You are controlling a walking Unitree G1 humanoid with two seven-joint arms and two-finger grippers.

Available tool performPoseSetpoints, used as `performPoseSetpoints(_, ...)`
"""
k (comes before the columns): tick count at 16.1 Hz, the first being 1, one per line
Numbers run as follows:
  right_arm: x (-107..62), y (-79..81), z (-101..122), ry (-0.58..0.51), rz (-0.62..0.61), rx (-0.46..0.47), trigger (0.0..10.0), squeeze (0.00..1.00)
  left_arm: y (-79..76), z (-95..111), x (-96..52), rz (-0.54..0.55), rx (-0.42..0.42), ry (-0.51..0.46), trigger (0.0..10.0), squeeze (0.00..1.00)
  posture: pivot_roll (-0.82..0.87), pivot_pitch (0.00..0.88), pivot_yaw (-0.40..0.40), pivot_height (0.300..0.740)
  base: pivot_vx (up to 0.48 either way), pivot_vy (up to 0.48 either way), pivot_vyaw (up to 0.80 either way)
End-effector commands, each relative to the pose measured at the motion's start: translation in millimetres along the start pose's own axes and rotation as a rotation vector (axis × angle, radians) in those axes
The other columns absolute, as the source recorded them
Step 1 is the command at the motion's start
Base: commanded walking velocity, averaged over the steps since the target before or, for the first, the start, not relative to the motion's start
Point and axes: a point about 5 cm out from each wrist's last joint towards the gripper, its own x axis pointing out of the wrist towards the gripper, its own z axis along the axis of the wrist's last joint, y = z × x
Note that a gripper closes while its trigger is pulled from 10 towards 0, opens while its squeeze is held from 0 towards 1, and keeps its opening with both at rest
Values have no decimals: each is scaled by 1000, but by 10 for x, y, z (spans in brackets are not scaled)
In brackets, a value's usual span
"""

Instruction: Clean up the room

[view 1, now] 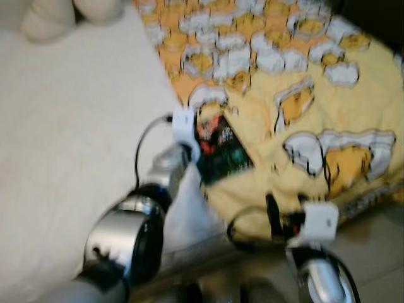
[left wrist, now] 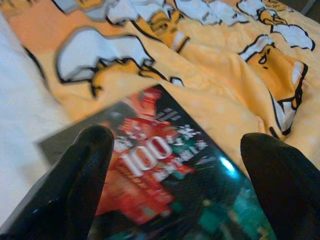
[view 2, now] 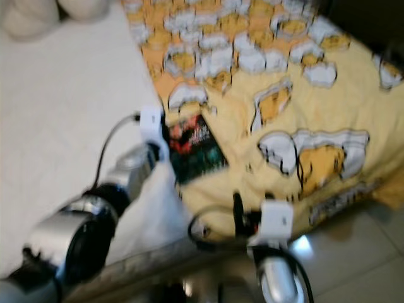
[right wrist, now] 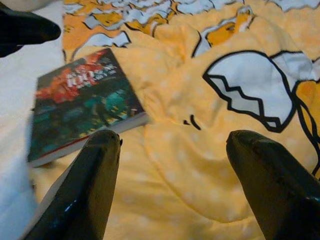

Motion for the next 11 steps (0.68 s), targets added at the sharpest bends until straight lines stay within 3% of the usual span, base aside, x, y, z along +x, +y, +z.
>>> performPoseSetpoints(1,-35,-18,0,9,-4,-4,10000,122,-19,-81,-5,12,-47,35,10000,0,-182,182,110,740,0,0,0)
performPoseSetpoints(7,-198,-6,-30,48,11,-1,10000,125,102,-199,-50,100,-206,91,10000,0,-207,231,104,740,0,0,0)
performPoseSetpoints(11,-255,10,-29,62,10,5,10000,129,75,-345,-79,98,-338,152,10000,0,-218,247,99,740,0,0,0)
